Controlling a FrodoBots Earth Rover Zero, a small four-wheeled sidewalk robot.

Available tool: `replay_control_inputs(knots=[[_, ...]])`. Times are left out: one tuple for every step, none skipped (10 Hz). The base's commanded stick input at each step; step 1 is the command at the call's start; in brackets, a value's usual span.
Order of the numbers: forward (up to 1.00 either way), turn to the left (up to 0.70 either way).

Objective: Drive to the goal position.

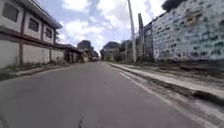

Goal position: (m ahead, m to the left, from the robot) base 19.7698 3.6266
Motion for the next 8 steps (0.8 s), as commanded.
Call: replay_control_inputs(knots=[[0.85,0.0],[0.85,0.0],[0.85,0.0],[0.94,0.0],[1.0,0.0],[1.0,0.0],[1.0,0.0],[1.0,0.0]])
